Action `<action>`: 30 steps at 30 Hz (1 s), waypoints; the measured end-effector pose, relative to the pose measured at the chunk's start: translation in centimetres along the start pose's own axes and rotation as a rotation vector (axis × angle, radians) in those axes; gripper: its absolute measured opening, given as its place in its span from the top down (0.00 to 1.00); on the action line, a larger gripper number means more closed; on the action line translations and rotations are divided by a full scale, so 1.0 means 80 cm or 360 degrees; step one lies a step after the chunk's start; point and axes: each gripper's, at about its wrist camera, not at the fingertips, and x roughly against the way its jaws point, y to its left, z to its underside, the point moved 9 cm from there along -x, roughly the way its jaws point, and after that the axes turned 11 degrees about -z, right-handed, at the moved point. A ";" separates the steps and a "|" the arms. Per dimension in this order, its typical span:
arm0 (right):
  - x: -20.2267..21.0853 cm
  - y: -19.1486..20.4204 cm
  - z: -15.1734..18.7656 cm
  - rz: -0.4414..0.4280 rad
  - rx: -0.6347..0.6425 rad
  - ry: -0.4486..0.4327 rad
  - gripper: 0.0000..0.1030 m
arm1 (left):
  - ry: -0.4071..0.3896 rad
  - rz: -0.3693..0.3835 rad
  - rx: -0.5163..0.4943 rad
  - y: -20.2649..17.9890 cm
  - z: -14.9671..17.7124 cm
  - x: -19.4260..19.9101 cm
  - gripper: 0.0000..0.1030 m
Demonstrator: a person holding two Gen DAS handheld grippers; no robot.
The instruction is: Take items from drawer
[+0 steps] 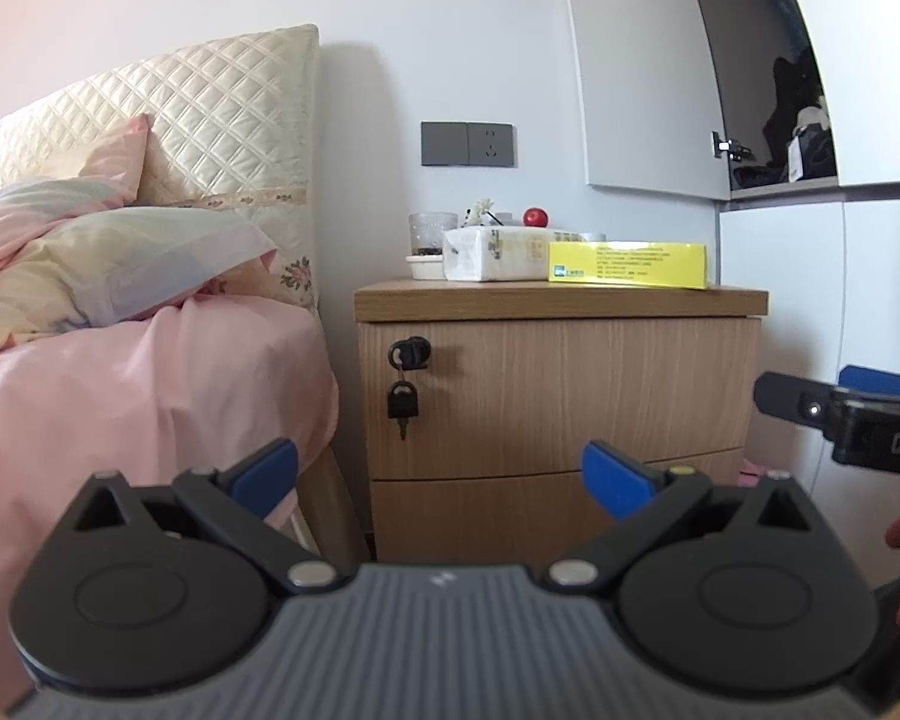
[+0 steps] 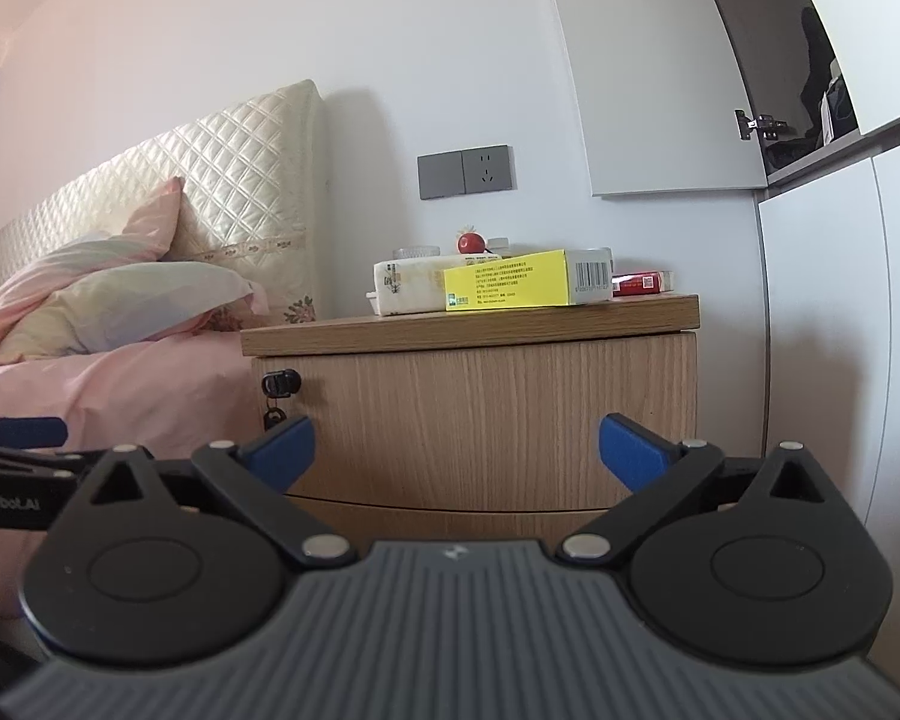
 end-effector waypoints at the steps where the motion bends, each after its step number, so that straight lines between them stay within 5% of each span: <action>1: -0.001 0.002 0.001 -0.0004 0.0011 0.0011 0.00 | 0.0001 -0.0001 -0.0002 0.000 0.000 0.000 0.00; 30: 0.000 0.000 0.004 0.0016 0.0011 0.0021 0.00 | 0.0029 0.0001 -0.0028 -0.002 0.006 -0.002 0.00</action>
